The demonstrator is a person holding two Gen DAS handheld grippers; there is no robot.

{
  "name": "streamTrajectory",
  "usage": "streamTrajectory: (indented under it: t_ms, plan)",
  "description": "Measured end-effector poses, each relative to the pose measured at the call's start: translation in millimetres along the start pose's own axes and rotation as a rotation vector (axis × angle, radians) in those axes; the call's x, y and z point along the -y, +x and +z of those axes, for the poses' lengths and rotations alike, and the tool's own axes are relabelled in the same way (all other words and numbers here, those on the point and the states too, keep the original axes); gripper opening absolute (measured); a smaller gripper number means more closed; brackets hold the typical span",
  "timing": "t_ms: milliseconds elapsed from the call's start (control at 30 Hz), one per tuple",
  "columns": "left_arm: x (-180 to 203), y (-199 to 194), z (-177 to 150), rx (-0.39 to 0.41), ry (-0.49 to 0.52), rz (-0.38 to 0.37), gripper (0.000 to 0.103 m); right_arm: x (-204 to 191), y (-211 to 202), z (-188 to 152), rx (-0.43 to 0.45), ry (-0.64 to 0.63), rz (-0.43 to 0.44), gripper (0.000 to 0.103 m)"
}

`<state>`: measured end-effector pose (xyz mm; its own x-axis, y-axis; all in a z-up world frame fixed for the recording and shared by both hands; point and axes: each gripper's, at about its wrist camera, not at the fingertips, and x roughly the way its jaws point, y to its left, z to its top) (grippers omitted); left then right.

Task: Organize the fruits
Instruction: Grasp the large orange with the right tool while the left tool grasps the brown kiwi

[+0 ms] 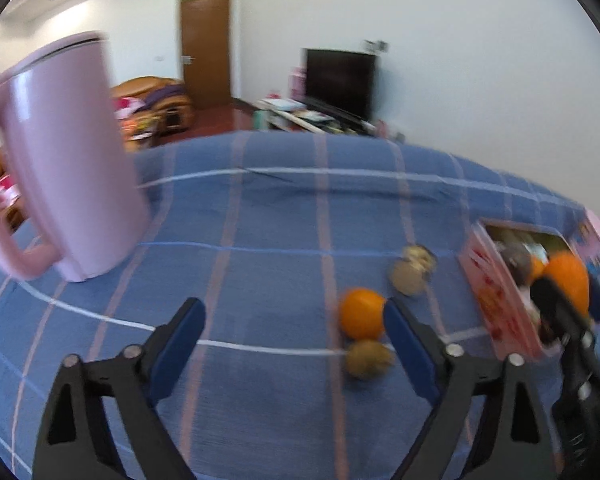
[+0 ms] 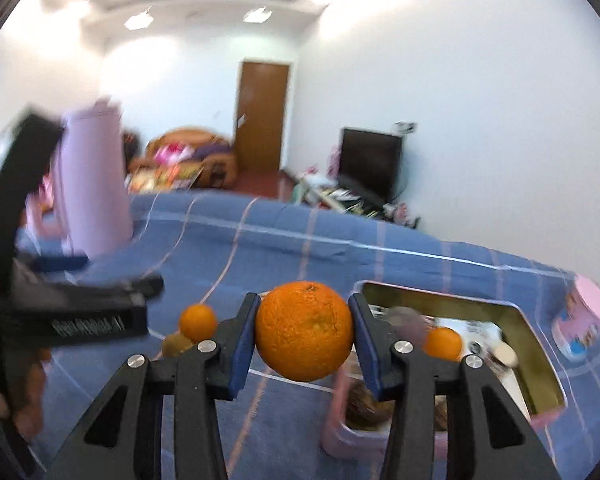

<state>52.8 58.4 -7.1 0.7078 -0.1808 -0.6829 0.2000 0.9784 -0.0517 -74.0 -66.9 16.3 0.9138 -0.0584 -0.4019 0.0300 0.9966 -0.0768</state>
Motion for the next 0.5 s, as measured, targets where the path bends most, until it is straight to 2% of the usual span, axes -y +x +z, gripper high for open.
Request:
streamTrajectory:
  t_ms: [167,233,300,367,433,500]
  plan:
    - [26.0,15.3,-9.0,-0.079,0.063,-0.087,0.077,7.1,-1.0,2.8,-0.004,0.059,0.003,0.047]
    - [31.4,24.0,-12.5,-0.115,0.084,-0.075,0.066,6.8,-2.1,1.8,-0.009,0.059,0.008,0.047]
    - [32.2,33.3,-14.4,-0.16,0.089,-0.05,0.059,5.9,-1.1,1.6,-0.013,0.061,0.013,0.047]
    - [27.7,31.0,-12.3,-0.145,0.064,-0.065,0.054,8.0,-0.3,1.4,-0.019,0.063,0.018,0.047]
    - [23.8,31.0,-10.3,-0.145,0.056,-0.048,0.035,10.0,-1.8,0.3,-0.021,0.063,0.019,0.047]
    - [19.7,30.4,-9.5,-0.144,0.047,-0.036,0.032,9.1,-1.4,-0.2,-0.021,0.061,0.018,0.047]
